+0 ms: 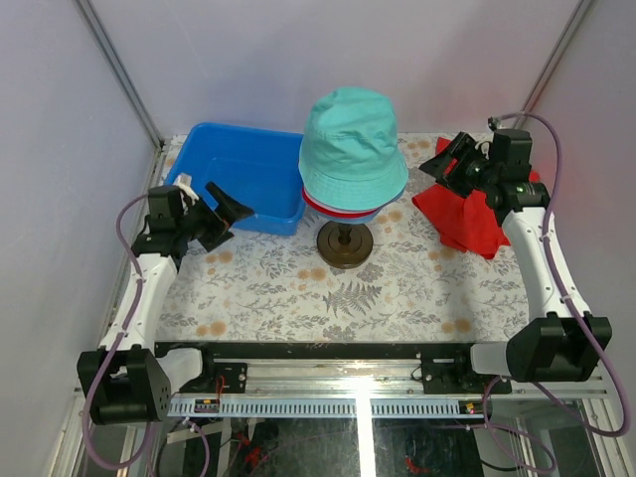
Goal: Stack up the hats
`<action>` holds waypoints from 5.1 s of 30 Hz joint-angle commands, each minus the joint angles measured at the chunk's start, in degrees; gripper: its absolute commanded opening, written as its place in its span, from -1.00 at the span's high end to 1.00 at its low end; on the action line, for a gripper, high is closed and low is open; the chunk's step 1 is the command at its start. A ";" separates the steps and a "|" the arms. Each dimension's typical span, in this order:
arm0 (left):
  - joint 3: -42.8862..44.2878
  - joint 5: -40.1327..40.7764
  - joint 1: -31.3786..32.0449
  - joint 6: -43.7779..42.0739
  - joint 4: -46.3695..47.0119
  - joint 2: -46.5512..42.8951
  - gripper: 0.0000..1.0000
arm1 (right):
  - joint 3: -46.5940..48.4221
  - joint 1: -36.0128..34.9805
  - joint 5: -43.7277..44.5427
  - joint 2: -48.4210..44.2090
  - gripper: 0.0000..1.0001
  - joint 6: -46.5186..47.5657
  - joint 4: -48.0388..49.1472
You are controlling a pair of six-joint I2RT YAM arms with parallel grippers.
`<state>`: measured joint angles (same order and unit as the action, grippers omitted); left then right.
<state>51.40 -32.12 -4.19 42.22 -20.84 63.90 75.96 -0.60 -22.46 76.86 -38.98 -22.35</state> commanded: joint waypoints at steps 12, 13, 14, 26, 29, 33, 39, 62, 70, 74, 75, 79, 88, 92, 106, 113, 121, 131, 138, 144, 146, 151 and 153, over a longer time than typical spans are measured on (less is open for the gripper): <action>1.20 24.54 -0.90 -11.61 1.24 21.18 -1.00 | -14.63 -0.28 7.04 -13.32 -0.99 7.75 -3.58; 2.03 24.62 -0.86 -11.45 2.97 23.37 -1.00 | -14.49 -0.28 7.87 -13.84 -0.99 7.89 -4.66; 2.68 24.24 -0.93 -11.03 5.14 25.80 -1.00 | -14.63 -0.28 8.46 -14.56 -0.99 8.28 -5.27; 22.82 17.16 -1.84 -10.31 9.22 47.53 -1.00 | -16.30 0.67 16.63 -11.73 -0.98 14.67 -9.93; 22.00 14.43 -1.93 -10.21 10.44 43.83 -1.00 | -16.97 0.69 13.32 -10.88 -0.98 14.70 -7.05; 14.38 14.39 -2.27 -12.67 10.45 31.13 -1.00 | -21.11 0.72 17.12 -12.69 -0.98 13.67 1.36; -0.26 18.95 -4.00 -15.15 10.43 10.11 -1.00 | -16.72 0.78 18.48 -5.37 -0.98 16.75 1.89; -43.78 36.18 -4.29 -35.61 20.81 -54.31 -1.00 | -18.03 0.86 3.65 -5.40 -0.98 9.50 6.18; -49.29 25.92 -4.31 -36.32 32.35 -41.82 -0.99 | -16.88 0.91 3.37 -6.30 -0.99 10.47 3.98; -54.84 26.72 -4.28 -36.28 34.22 -48.14 -0.99 | -20.54 0.91 9.77 -8.88 -0.98 9.16 5.11; -56.47 26.74 -4.25 -36.26 33.52 -51.34 -0.99 | -22.99 0.87 11.78 -10.42 -0.99 9.04 7.61; -58.37 29.23 -4.29 -35.22 27.12 -63.97 -0.99 | -29.80 0.69 19.17 -14.40 -0.99 17.30 11.69; -56.79 30.30 -4.26 -34.75 36.02 -49.20 -0.99 | -42.47 0.81 14.42 -16.67 -0.98 36.19 20.49; -56.93 30.02 -4.33 -34.81 35.28 -50.41 -0.99 | -49.91 0.78 17.25 -21.61 -0.98 39.44 23.65; -56.84 29.13 -4.27 -35.10 35.89 -49.54 -0.99 | -78.17 0.78 29.32 -58.90 -0.98 35.91 35.27; -56.84 29.06 -4.26 -35.10 35.88 -49.48 -0.99 | -82.02 0.78 31.24 -68.89 -0.98 34.46 33.36; -56.80 29.08 -4.26 -35.10 35.89 -49.54 -0.99 | -80.90 0.78 31.57 -67.44 -0.98 34.58 32.37; -56.83 29.04 -4.25 -35.10 35.88 -49.50 -0.99 | -81.47 0.78 15.14 -74.70 -0.98 41.24 27.49; -56.84 29.11 -4.28 -35.10 35.88 -49.49 -0.99 | -81.18 0.78 13.27 -71.02 -0.98 42.12 29.82; -56.84 29.07 -4.29 -35.10 35.91 -49.49 -0.99 | -81.07 0.79 13.89 -68.45 -0.99 41.89 31.56; -56.84 29.04 -4.26 -35.10 35.90 -49.53 -0.99 | -81.05 0.80 14.29 -67.66 -0.98 41.82 32.21; -56.84 29.09 -4.27 -35.10 35.88 -49.49 -0.99 | -80.65 0.79 16.92 -63.91 -0.99 40.40 34.62; -56.87 29.05 -4.27 -35.10 35.93 -49.52 -0.99 | -80.51 0.78 17.06 -63.58 -0.99 40.25 34.59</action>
